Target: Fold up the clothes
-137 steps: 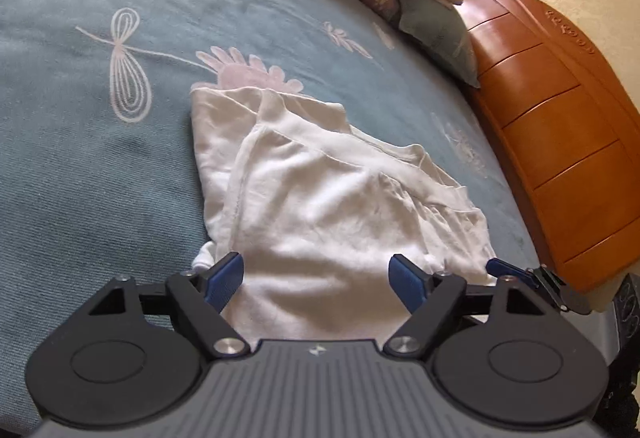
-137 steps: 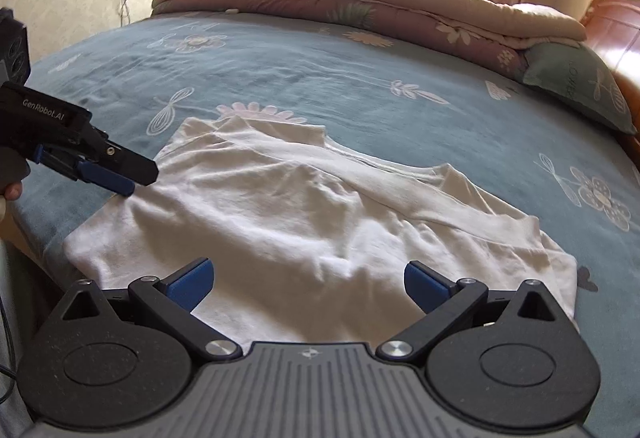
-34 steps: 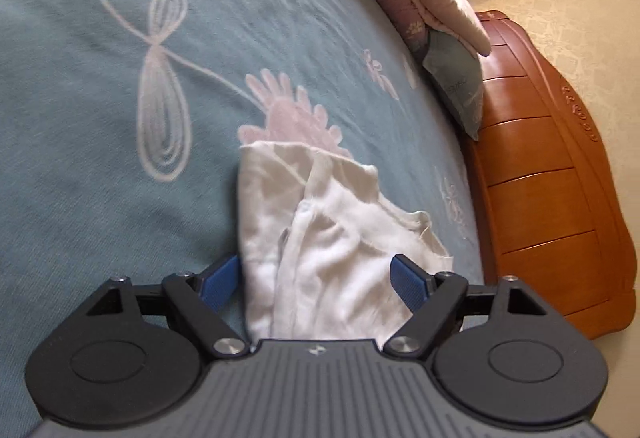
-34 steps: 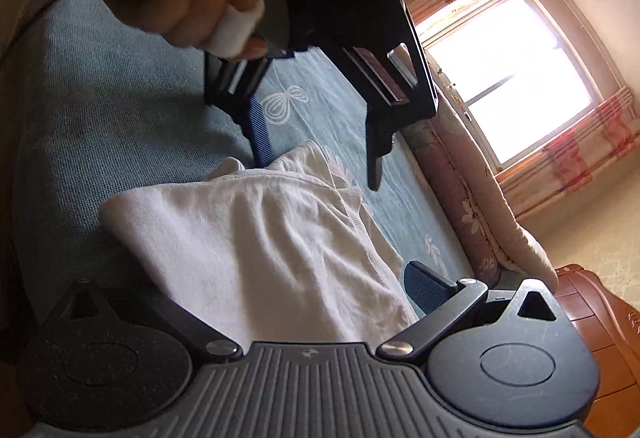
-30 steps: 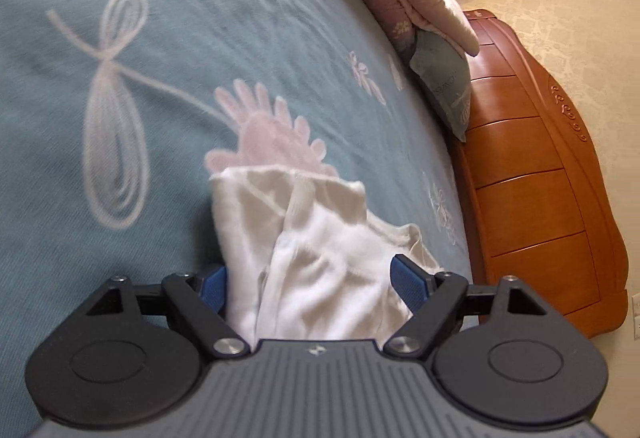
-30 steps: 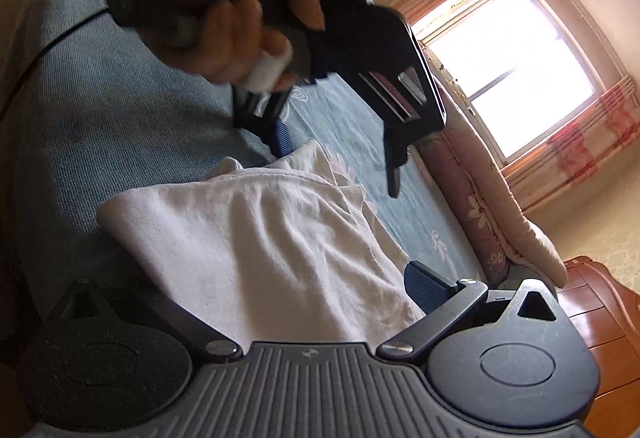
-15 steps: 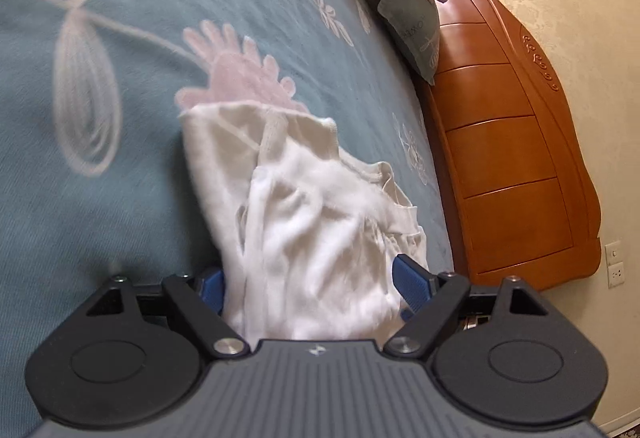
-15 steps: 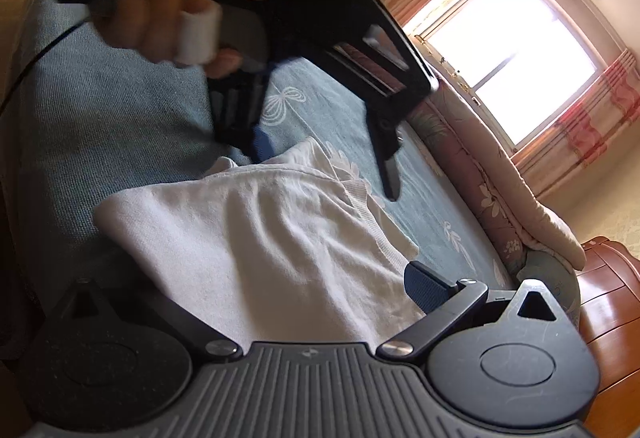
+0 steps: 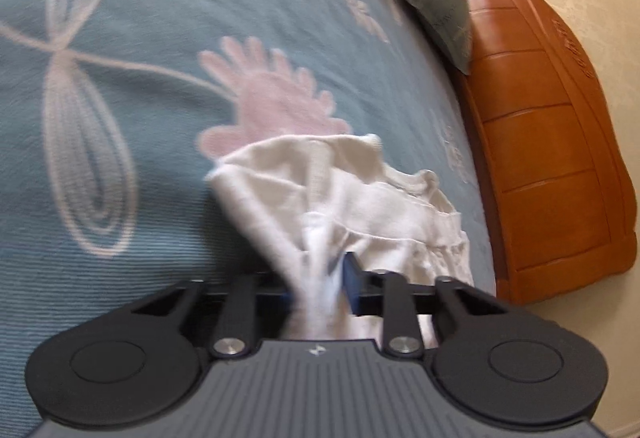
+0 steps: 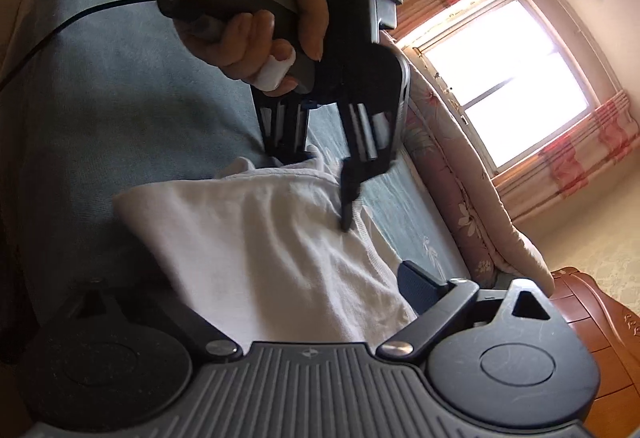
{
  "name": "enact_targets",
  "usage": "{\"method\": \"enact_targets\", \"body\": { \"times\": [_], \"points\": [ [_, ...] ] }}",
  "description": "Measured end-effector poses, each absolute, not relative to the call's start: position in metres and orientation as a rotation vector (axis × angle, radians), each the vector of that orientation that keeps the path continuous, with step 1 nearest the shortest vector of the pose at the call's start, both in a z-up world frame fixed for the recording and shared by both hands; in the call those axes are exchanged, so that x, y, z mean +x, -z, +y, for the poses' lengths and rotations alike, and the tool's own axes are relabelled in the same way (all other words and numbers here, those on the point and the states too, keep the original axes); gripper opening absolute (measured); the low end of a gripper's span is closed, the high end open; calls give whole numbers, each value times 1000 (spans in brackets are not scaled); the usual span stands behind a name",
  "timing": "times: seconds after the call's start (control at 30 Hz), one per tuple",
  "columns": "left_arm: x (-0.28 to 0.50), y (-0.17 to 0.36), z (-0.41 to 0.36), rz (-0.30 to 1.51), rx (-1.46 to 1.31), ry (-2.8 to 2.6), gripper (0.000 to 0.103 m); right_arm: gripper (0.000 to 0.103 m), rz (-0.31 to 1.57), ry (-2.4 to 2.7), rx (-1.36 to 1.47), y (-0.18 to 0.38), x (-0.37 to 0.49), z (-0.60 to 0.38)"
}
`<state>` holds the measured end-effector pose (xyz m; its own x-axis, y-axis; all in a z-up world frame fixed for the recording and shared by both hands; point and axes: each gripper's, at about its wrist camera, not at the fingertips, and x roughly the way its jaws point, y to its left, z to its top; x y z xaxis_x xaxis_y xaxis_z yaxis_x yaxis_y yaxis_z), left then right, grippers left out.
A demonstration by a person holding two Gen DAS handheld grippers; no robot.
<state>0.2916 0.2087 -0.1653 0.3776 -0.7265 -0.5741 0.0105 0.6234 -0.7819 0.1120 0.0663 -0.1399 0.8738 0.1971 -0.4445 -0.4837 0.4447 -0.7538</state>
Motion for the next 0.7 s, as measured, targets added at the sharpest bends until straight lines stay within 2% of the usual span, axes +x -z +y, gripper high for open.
{"method": "enact_targets", "body": {
  "times": [0.03,0.13,0.17,0.2,0.23,0.27,0.37,0.53,0.7],
  "points": [
    [291,168,211,1094,-790,530,22,86,314,-430,-1036,142,109,68],
    [291,164,208,1088,-764,519,22,67,322,-441,-1065,146,100,75],
    [291,163,207,1088,-757,515,22,53,327,-454,-1074,149,97,77],
    [291,162,206,1090,-750,510,21,32,335,-467,-1086,152,94,80],
    [291,160,204,1090,-738,504,21,17,350,-492,-1110,157,91,83],
    [291,158,203,1091,-724,498,21,9,362,-502,-1136,162,88,87],
    [291,151,196,1095,-674,477,21,9,335,-471,-1187,169,83,93],
    [293,135,182,1113,-549,434,21,8,416,-522,-1050,148,97,85],
    [295,116,167,1130,-453,386,16,6,461,-567,-915,130,107,74]
  ]
}}
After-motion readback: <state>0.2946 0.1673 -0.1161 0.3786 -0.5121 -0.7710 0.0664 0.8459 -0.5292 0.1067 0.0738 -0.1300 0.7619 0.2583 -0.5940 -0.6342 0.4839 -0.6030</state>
